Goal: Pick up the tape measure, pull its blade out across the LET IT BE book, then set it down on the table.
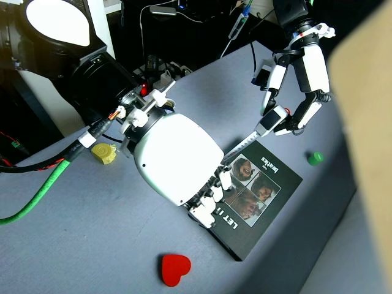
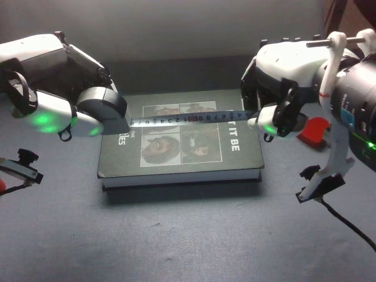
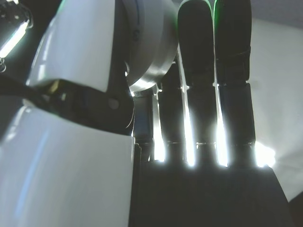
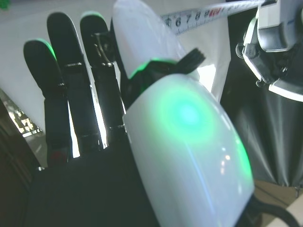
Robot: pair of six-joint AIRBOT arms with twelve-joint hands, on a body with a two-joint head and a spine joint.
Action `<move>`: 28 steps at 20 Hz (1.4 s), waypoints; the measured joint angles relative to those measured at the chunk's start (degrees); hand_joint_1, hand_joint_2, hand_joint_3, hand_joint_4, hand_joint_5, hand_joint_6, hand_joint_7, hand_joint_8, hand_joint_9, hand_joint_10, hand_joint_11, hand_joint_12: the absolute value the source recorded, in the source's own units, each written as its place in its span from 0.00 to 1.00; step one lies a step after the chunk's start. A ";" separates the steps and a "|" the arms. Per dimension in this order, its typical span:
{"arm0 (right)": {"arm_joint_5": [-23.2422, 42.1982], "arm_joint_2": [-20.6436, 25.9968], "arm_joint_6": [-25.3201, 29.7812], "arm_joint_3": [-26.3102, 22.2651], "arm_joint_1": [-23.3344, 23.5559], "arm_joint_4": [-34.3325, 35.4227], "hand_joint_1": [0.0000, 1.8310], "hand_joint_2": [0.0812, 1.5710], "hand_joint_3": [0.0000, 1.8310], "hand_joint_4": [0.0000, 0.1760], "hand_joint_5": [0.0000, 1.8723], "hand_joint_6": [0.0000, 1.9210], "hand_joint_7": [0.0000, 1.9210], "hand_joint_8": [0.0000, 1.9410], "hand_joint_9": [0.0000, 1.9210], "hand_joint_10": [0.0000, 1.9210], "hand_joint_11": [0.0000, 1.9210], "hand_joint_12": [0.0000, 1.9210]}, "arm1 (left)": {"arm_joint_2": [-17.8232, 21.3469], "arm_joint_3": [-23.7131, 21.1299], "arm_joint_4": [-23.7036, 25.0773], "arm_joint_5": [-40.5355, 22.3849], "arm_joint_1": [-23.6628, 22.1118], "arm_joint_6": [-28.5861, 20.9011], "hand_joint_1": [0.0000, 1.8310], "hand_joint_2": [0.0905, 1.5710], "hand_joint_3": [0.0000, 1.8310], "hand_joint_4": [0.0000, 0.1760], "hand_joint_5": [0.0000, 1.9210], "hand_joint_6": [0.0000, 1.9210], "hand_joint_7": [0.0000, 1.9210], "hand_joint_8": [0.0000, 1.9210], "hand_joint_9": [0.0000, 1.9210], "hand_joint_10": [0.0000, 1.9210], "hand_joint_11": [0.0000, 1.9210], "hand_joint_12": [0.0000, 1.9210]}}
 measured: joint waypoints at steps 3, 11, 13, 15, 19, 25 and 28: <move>0.04 0.92 -0.44 -0.24 -0.96 -0.17 0.64 0.75 0.00 0.03 0.43 0.69 0.43 0.59 0.38 0.41 0.25 0.73 | 0.00 0.00 0.02 0.00 0.00 -0.09 0.76 0.66 0.00 0.00 0.49 0.48 0.58 0.33 0.55 0.55 0.52 0.43; 1.09 2.97 -0.87 -0.72 -1.40 -0.98 0.64 0.75 0.00 0.08 0.43 0.69 0.43 0.60 0.38 0.41 0.25 0.73 | 0.00 0.00 0.00 -0.07 0.02 -0.37 0.76 0.66 0.00 0.00 0.50 0.48 0.59 0.31 0.56 0.53 0.52 0.42; 1.29 3.37 -0.87 -0.72 -1.44 -1.77 0.64 0.76 0.00 0.07 0.43 0.69 0.43 0.60 0.39 0.42 0.26 0.73 | 0.00 0.00 -0.02 -0.07 0.02 -0.52 0.76 0.66 0.00 0.00 0.50 0.48 0.59 0.31 0.56 0.53 0.53 0.42; 1.42 3.76 -0.70 -0.85 -2.10 -2.43 0.64 0.76 0.00 0.07 0.43 0.70 0.43 0.60 0.39 0.42 0.26 0.73 | 0.00 -0.02 -0.02 -0.07 0.02 -0.52 0.76 0.66 0.00 0.00 0.50 0.48 0.59 0.31 0.56 0.53 0.53 0.42; 1.57 4.74 -0.42 -1.16 -2.73 -3.82 0.64 0.75 0.00 0.09 0.43 0.69 0.44 0.59 0.39 0.42 0.26 0.73 | 0.00 -0.02 -0.02 -0.09 0.07 -0.55 0.76 0.66 0.00 0.00 0.50 0.48 0.59 0.31 0.56 0.54 0.53 0.42; 2.67 5.46 0.35 -1.29 -3.69 -4.74 0.66 0.75 0.00 0.00 0.42 0.70 0.44 0.59 0.35 0.56 0.27 0.73 | 0.00 -0.31 0.00 -0.11 0.42 -0.59 0.76 0.66 0.00 0.00 0.49 0.48 0.59 0.31 0.56 0.54 0.53 0.42; 2.25 7.08 0.15 -1.25 -4.11 -5.05 0.64 0.75 0.00 0.07 0.43 0.70 0.44 0.59 0.38 0.43 0.27 0.73 | 0.09 -0.28 0.42 -0.15 0.42 0.11 0.76 0.66 0.00 0.00 0.49 0.48 0.59 0.31 0.56 0.54 0.53 0.42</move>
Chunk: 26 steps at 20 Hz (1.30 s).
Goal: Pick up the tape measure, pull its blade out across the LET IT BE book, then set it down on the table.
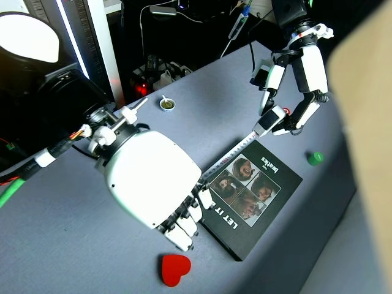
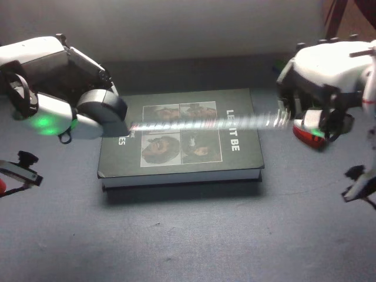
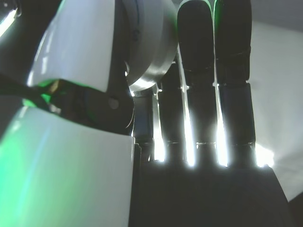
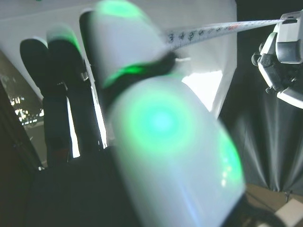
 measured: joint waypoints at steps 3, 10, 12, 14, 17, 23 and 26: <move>-1.29 0.85 -0.07 0.46 -0.46 -0.15 0.64 0.75 0.00 0.09 0.42 0.70 0.44 0.59 0.38 0.43 0.27 0.73 | 0.26 0.00 -0.02 -0.11 0.00 0.00 0.76 0.66 0.00 0.00 0.50 0.48 0.58 0.32 0.56 0.54 0.52 0.42; -0.50 0.79 1.55 0.11 -0.81 -2.64 0.64 0.75 0.00 0.10 0.41 0.70 0.45 0.59 0.39 0.42 0.27 0.73 | 0.26 0.00 -0.02 0.04 0.00 0.00 0.76 0.66 0.00 0.00 0.50 0.48 0.57 0.33 0.56 0.53 0.53 0.43; -0.87 0.79 3.93 -0.96 -1.16 -7.54 0.64 0.75 0.00 0.10 0.41 0.70 0.45 0.59 0.39 0.42 0.27 0.72 | 0.26 0.00 -0.02 0.04 0.00 0.00 0.76 0.66 0.00 0.00 0.50 0.49 0.57 0.33 0.56 0.53 0.53 0.43; -0.87 0.79 4.39 -1.64 -0.63 -8.44 0.73 0.75 0.00 0.00 0.41 0.70 0.46 0.58 0.35 0.74 0.27 0.74 | 0.26 0.00 -0.02 0.02 0.00 0.00 0.76 0.66 0.00 0.00 0.50 0.49 0.57 0.34 0.57 0.53 0.53 0.43; -0.76 0.70 4.50 -2.45 -0.33 -8.87 0.64 0.76 0.00 0.03 0.39 0.70 0.46 0.60 0.38 0.43 0.27 0.73 | 0.26 0.00 -0.02 0.04 0.00 0.02 0.76 0.66 0.00 0.00 0.50 0.48 0.57 0.33 0.56 0.54 0.52 0.43; -2.34 -1.55 3.08 -2.86 1.33 -6.73 0.51 0.73 0.00 0.00 0.31 0.08 0.40 0.13 0.32 0.26 0.16 0.65 | 0.26 0.00 0.00 0.04 0.00 0.02 0.76 0.66 0.00 0.00 0.49 0.49 0.57 0.34 0.55 0.55 0.52 0.43; -2.62 -2.49 2.75 -3.34 1.75 -5.14 0.49 0.73 0.00 0.00 0.34 0.01 0.42 0.05 0.32 0.20 0.13 0.63 | 0.26 -0.02 -0.02 0.04 0.00 0.00 0.76 0.66 0.00 0.00 0.49 0.49 0.57 0.34 0.55 0.54 0.52 0.43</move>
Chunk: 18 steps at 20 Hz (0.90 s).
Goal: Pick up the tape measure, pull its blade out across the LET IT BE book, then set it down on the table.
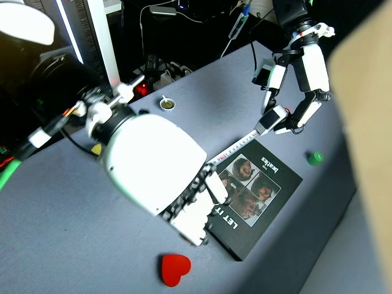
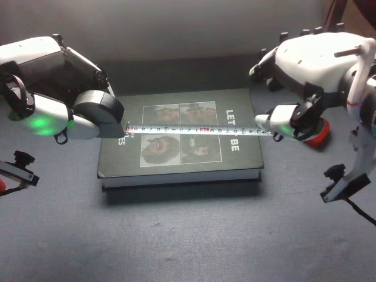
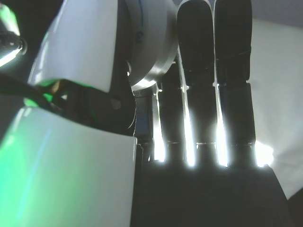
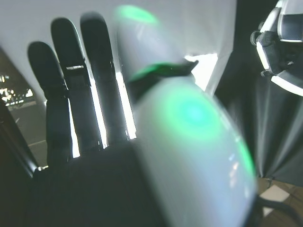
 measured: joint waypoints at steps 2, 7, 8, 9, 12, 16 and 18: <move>-0.76 -0.57 -0.81 -0.04 0.17 0.33 0.49 0.72 0.00 0.00 0.34 0.00 0.43 0.03 0.33 0.18 0.13 0.62 | 0.00 0.02 0.02 0.00 0.00 0.00 0.76 0.66 0.00 0.00 0.49 0.49 0.57 0.34 0.55 0.54 0.52 0.43; -1.86 -1.38 -1.73 -0.39 -0.79 0.57 0.47 0.72 0.00 0.00 0.33 0.00 0.40 0.00 0.32 0.13 0.11 0.62 | 0.00 0.00 0.00 0.00 -0.02 -0.02 0.76 0.66 0.00 0.00 0.49 0.49 0.57 0.35 0.56 0.54 0.52 0.43; -1.99 -1.68 -1.86 -0.39 -1.29 0.83 0.47 0.72 0.00 0.00 0.33 0.00 0.40 0.00 0.32 0.13 0.11 0.62 | 0.00 0.02 0.00 0.00 0.00 -0.02 0.76 0.66 0.00 0.00 0.49 0.49 0.57 0.35 0.56 0.54 0.52 0.43; -1.97 -1.99 -1.95 -0.42 -1.55 1.73 0.47 0.72 0.00 0.00 0.33 0.00 0.40 0.00 0.32 0.13 0.11 0.62 | 0.00 0.02 0.00 0.00 0.00 -0.02 0.76 0.66 0.00 0.00 0.49 0.49 0.57 0.35 0.56 0.54 0.52 0.43; -1.95 -2.62 -2.01 -0.39 -1.73 0.94 0.47 0.72 0.00 0.00 0.33 0.00 0.40 0.00 0.32 0.13 0.10 0.62 | 0.00 0.02 0.00 0.00 0.00 -0.02 0.76 0.66 0.00 0.00 0.49 0.49 0.57 0.35 0.56 0.54 0.52 0.43; -2.14 -3.69 -2.05 -0.39 -1.73 1.18 0.47 0.72 0.00 0.00 0.33 0.00 0.40 0.00 0.32 0.13 0.11 0.62 | 0.00 0.02 0.02 0.00 0.00 -0.04 0.76 0.66 0.00 0.00 0.49 0.48 0.57 0.35 0.56 0.54 0.52 0.43; -2.14 -4.09 -2.05 -0.33 -1.99 0.76 0.47 0.72 0.00 0.00 0.33 0.00 0.40 0.00 0.33 0.12 0.11 0.62 | 0.00 0.02 0.02 0.02 0.00 -0.02 0.76 0.66 0.00 0.00 0.49 0.49 0.57 0.35 0.56 0.54 0.52 0.43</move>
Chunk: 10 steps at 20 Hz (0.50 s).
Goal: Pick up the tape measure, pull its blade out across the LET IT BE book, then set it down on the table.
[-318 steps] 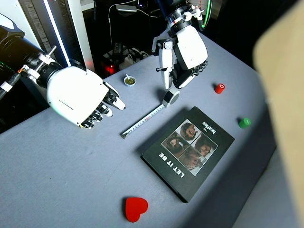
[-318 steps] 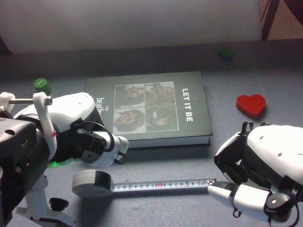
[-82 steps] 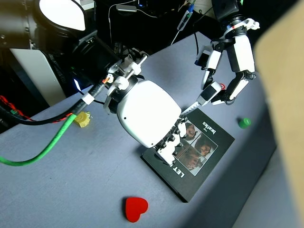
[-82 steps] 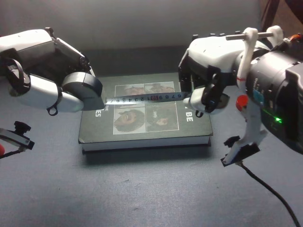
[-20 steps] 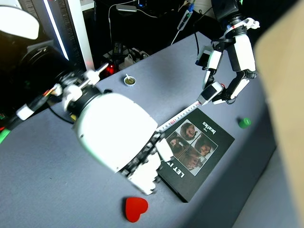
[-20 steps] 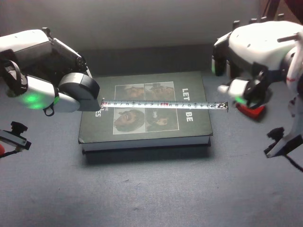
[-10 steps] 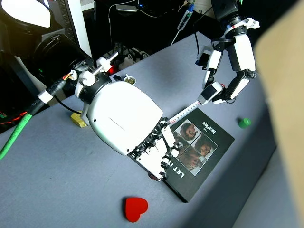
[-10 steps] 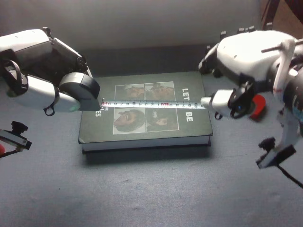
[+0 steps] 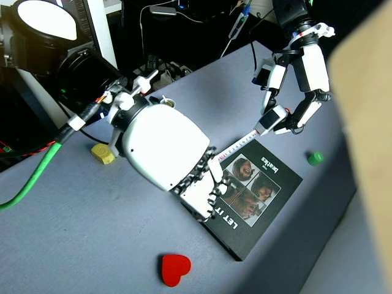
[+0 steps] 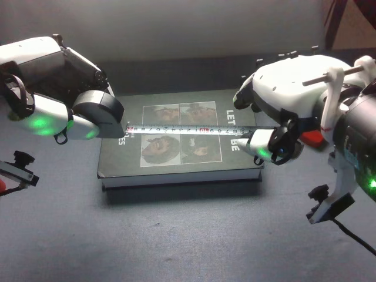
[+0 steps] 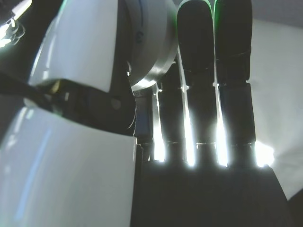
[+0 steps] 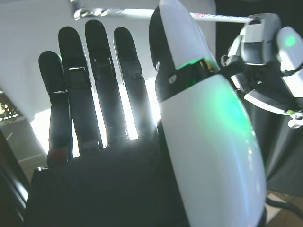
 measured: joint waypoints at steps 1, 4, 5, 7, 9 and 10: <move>0.00 -0.24 0.22 0.13 -0.22 -0.37 0.47 0.72 0.00 0.00 0.33 0.00 0.40 0.00 0.33 0.12 0.11 0.62 | 0.00 0.00 -0.02 -0.02 0.00 -0.02 0.76 0.66 0.00 0.00 0.49 0.49 0.57 0.34 0.56 0.54 0.52 0.43; 0.07 -0.96 1.01 0.59 -0.57 -2.43 0.47 0.71 0.00 0.00 0.33 0.00 0.40 0.00 0.33 0.12 0.10 0.62 | 0.00 0.00 0.00 -0.02 0.00 -0.02 0.76 0.66 0.00 0.00 0.49 0.49 0.57 0.34 0.56 0.54 0.52 0.43; 0.02 -1.03 1.27 0.66 -0.81 -3.39 0.47 0.71 0.00 0.00 0.33 0.00 0.40 0.00 0.33 0.12 0.10 0.62 | 0.00 0.00 0.00 -0.02 0.00 -0.02 0.76 0.66 0.00 0.00 0.49 0.49 0.57 0.34 0.56 0.54 0.52 0.43; 0.07 -1.27 1.92 0.87 -0.98 -4.68 0.47 0.71 0.00 0.00 0.33 0.00 0.40 0.00 0.33 0.12 0.11 0.62 | 0.00 0.00 0.00 -0.02 0.00 -0.15 0.76 0.66 0.00 0.00 0.49 0.48 0.58 0.33 0.56 0.54 0.53 0.43; 0.15 -1.27 2.16 0.87 -1.27 -4.31 0.47 0.71 0.00 0.00 0.33 0.00 0.40 0.00 0.33 0.12 0.11 0.62 | 0.00 0.00 0.00 0.00 0.00 -0.22 0.76 0.66 0.00 0.00 0.50 0.48 0.58 0.32 0.56 0.54 0.53 0.43; 0.15 -1.27 2.21 0.87 -1.33 -4.28 0.47 0.71 0.00 0.00 0.33 0.00 0.40 0.00 0.33 0.12 0.11 0.62 | 0.00 0.00 0.00 -0.02 0.00 -0.26 0.76 0.66 0.00 0.00 0.50 0.48 0.58 0.32 0.56 0.54 0.53 0.43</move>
